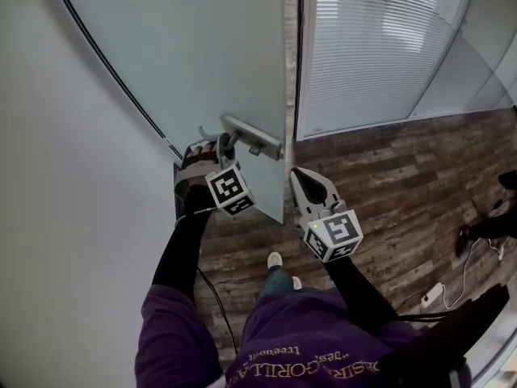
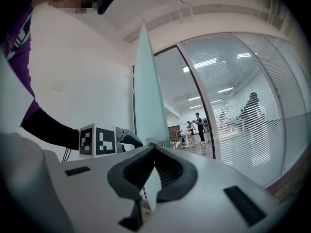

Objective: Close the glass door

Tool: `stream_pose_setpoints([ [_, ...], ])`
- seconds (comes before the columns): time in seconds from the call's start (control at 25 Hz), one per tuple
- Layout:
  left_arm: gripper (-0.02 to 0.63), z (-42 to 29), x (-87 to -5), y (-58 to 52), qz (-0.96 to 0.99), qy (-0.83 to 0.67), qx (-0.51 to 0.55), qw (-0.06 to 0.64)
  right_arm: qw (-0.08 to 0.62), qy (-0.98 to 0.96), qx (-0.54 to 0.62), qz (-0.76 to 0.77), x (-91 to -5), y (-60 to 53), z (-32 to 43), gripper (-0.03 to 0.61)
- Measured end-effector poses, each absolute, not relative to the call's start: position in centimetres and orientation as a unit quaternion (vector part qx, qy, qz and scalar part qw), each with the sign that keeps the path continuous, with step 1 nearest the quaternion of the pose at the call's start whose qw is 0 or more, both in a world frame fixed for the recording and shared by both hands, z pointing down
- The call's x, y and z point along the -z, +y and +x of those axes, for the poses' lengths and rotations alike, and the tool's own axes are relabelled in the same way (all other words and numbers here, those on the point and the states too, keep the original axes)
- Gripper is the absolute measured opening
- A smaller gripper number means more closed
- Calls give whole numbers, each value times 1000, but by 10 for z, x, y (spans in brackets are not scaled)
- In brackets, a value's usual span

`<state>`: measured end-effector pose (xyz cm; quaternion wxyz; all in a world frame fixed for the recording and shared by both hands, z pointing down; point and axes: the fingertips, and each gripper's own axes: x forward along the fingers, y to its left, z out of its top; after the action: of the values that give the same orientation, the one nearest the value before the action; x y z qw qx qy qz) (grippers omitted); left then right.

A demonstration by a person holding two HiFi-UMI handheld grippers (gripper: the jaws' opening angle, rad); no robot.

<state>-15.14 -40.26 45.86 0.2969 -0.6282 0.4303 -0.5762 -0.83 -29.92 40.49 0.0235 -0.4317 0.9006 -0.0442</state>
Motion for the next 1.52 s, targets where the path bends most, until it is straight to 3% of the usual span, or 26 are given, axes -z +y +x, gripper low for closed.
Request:
stream_pose_setpoints([
  [0.32, 132, -121, -455, -440, -661, 411, 544, 313, 19, 880, 49, -473, -406, -352, 2, -9],
  [1.0, 133, -81, -460, -529, -721, 401, 497, 269, 13, 835, 39, -548, -416, -449, 25, -9],
  [1.52, 134, -49, -458, -607, -715, 426, 498, 242, 16, 851, 48, -522, -413, -549, 69, -9],
])
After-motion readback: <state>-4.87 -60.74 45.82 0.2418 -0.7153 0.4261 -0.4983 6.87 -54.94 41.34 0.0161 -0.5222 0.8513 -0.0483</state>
